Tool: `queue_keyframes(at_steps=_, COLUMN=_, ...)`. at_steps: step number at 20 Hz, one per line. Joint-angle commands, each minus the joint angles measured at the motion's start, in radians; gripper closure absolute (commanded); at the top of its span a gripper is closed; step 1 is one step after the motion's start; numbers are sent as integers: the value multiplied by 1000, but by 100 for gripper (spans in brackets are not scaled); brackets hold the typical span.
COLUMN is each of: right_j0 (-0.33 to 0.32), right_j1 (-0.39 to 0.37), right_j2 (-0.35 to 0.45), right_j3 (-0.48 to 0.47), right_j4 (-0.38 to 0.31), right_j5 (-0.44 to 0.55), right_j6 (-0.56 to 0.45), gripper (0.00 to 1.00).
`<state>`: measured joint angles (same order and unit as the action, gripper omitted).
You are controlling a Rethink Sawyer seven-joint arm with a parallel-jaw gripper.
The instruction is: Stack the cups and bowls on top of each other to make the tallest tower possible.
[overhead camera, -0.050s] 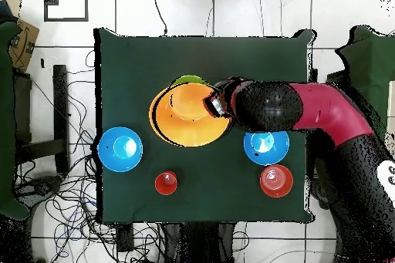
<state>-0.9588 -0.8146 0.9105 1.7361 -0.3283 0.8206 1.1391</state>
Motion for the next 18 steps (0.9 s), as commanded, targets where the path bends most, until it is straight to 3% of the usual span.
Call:
queue_keyframes(at_steps=1, right_j0=74, right_j1=16, right_j2=-97, right_j3=-40, right_j4=-23, right_j5=-21, right_j6=131, gripper=100)
queue_keyframes(at_steps=12, right_j0=147, right_j1=55, right_j2=-166, right_j3=-76, right_j4=-43, right_j5=-132, right_j6=163, gripper=100)
queue_keyframes(at_steps=18, right_j0=163, right_j1=71, right_j2=-190, right_j3=-104, right_j4=-34, right_j5=-128, right_j6=132, gripper=100)
